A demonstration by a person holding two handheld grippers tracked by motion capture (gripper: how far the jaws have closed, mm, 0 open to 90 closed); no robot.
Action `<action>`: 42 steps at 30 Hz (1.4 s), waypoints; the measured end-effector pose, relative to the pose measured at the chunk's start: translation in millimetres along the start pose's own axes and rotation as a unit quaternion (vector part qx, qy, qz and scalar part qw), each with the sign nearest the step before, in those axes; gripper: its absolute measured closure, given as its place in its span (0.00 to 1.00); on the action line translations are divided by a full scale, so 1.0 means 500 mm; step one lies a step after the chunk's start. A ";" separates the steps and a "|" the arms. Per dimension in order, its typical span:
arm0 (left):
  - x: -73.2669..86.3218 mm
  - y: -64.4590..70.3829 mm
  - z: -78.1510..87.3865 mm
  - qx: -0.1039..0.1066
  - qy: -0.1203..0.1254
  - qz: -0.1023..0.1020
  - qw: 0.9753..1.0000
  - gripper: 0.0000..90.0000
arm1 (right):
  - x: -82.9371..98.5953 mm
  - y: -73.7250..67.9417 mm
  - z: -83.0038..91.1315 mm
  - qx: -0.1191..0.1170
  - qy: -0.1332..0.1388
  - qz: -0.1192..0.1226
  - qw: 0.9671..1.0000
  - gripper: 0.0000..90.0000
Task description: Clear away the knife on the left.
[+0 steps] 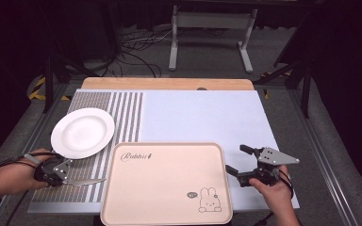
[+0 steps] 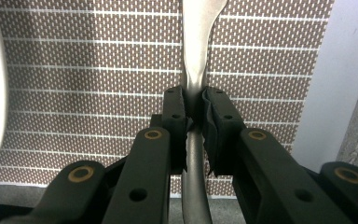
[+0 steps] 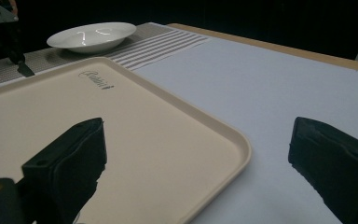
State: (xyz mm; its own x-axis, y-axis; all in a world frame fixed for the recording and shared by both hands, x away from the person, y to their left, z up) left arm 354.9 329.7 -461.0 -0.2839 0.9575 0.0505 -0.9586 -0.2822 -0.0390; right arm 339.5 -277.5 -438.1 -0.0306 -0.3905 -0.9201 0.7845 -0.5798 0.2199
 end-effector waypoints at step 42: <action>-0.011 0.019 0.089 0.056 0.069 0.266 0.960 0.89 | -0.007 0.000 0.006 0.000 0.009 0.002 1.000 0.07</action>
State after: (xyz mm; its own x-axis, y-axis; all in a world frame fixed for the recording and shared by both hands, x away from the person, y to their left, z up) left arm 346.2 319.3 -417.4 -0.7349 0.6735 -0.0797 -0.6782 -0.7300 0.0846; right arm 337.8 -278.6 -434.0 -0.0166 -0.3799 -0.9249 0.7841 -0.5789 0.2237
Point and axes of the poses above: each handheld gripper's, and its own axes: z roughly backward along the jaws, x roughly out of its underside, y roughly to its right, the point moved 3 cm from there along -z, roughly forward along the jaws, and after that the axes turned 15 degrees about z, right-handed, at the moved point
